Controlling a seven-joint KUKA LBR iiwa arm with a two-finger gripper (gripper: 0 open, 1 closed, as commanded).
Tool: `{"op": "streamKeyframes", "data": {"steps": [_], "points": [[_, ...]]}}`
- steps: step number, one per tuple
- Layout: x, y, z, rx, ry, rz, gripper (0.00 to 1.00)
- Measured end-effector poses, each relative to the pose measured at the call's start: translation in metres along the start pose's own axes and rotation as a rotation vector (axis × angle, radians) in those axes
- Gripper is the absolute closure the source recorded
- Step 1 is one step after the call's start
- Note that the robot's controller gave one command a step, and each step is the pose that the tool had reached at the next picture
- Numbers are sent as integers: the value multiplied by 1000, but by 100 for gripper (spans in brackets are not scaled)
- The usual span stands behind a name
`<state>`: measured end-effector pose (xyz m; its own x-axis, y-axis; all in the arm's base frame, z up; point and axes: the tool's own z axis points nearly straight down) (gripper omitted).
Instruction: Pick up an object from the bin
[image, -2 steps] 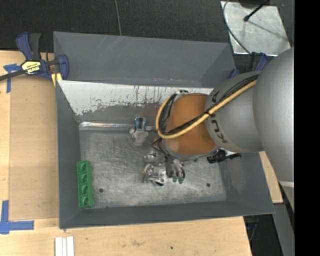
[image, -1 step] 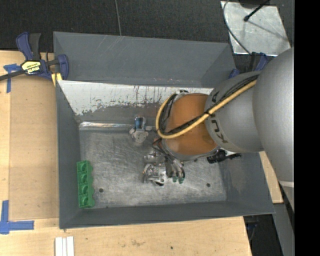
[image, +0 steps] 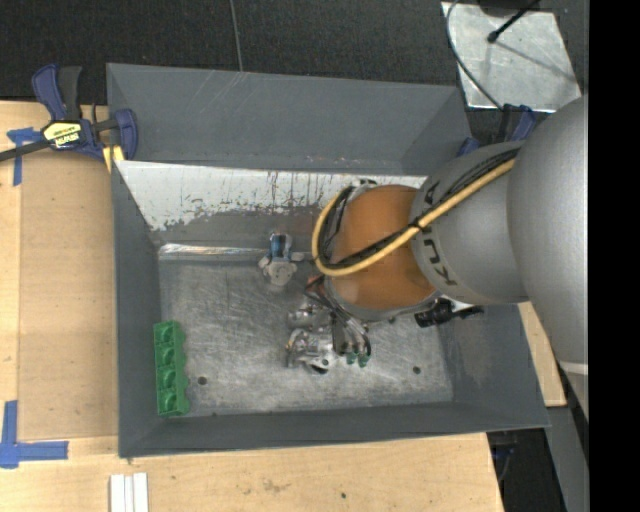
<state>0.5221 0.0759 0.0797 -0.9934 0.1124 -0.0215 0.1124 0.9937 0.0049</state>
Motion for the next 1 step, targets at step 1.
{"op": "streamKeyframes", "data": {"steps": [1], "points": [[3,-1,-5,4,16,0,100]]}}
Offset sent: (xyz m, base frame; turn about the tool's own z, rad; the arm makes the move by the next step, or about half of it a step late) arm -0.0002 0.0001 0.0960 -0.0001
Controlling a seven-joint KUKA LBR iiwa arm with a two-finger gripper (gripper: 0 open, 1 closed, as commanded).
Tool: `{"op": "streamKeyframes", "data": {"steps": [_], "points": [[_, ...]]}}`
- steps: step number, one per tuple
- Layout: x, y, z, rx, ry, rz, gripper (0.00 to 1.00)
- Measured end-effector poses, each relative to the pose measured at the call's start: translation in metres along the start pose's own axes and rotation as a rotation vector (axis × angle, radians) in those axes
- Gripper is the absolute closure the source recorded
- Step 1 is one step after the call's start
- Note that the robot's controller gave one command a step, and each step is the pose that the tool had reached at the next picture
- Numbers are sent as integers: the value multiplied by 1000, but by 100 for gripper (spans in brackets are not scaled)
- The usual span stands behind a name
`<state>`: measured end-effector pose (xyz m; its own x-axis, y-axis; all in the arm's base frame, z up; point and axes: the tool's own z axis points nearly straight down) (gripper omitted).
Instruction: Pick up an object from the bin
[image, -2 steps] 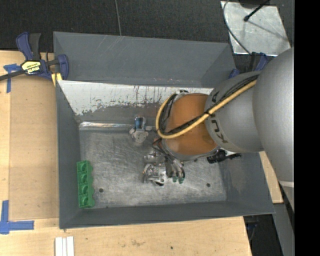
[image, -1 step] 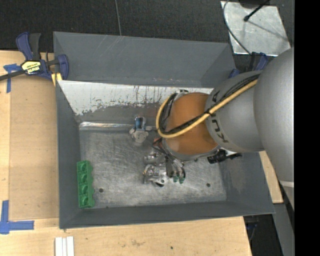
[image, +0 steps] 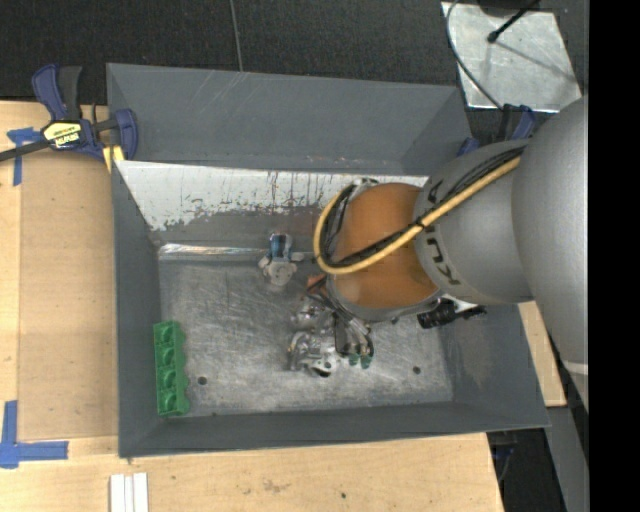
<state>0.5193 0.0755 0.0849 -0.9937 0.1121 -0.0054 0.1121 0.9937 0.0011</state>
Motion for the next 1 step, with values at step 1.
{"op": "streamKeyframes", "data": {"steps": [1], "points": [[2,0,-13,2,9,0,100]]}}
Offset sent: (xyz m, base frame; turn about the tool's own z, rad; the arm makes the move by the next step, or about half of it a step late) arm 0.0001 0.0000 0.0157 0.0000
